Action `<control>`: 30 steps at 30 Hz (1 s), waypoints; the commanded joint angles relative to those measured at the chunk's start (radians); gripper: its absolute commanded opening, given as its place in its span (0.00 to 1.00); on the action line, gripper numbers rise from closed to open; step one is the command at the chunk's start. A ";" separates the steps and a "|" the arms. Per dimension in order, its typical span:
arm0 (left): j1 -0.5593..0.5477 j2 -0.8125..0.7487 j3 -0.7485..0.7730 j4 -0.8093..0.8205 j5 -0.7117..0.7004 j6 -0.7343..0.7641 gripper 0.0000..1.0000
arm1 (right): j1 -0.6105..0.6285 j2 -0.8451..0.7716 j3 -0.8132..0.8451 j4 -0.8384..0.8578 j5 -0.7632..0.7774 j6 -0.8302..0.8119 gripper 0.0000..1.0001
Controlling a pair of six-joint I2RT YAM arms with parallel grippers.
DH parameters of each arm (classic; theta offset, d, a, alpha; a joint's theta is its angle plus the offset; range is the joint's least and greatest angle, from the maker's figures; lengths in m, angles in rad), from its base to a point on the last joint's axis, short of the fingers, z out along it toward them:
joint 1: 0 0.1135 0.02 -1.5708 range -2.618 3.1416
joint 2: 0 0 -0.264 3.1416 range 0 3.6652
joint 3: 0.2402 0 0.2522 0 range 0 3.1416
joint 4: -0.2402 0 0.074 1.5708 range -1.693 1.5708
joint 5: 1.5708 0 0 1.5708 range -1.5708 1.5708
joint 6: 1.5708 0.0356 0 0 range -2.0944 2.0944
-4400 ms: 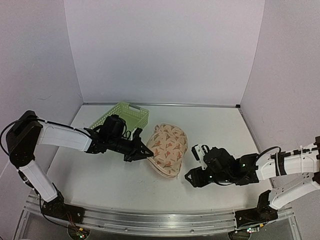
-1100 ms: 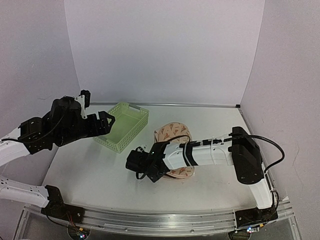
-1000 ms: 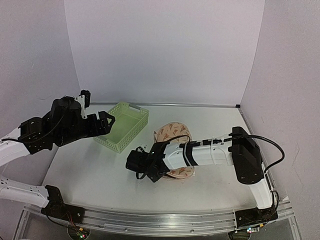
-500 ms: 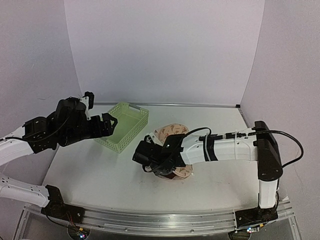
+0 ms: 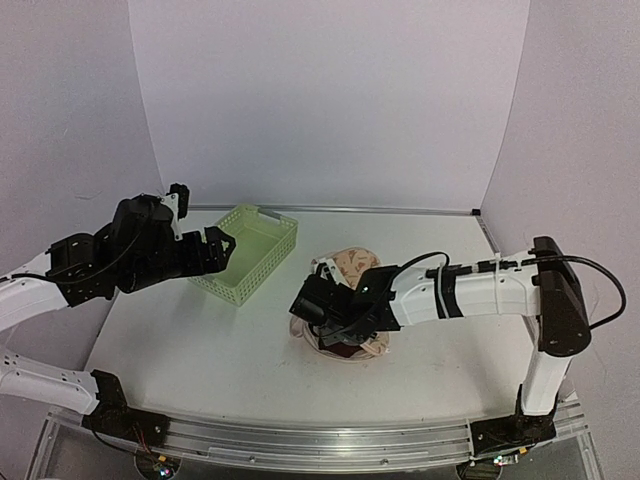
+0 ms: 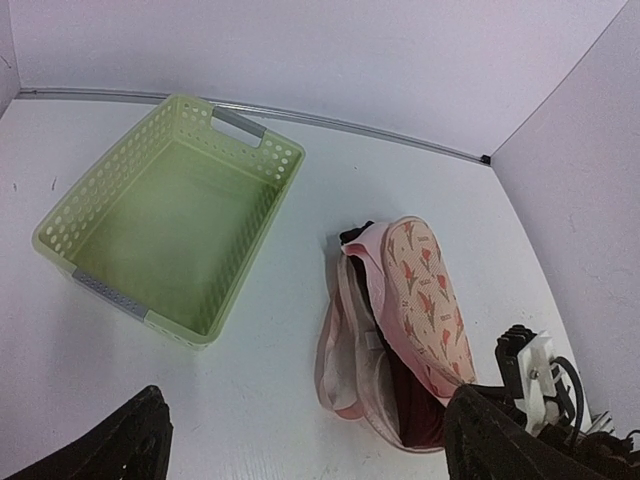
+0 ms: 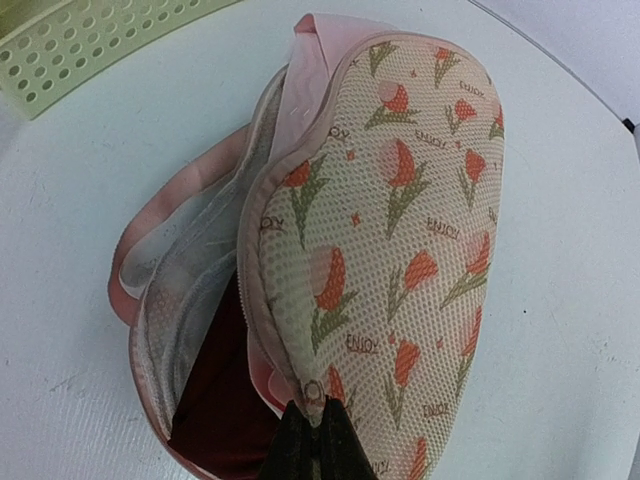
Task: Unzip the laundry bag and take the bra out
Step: Open the laundry bag at the center of the board.
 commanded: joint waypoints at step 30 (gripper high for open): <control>0.007 0.039 0.042 0.040 0.002 0.022 0.95 | -0.025 -0.277 -0.236 0.118 0.093 0.213 0.00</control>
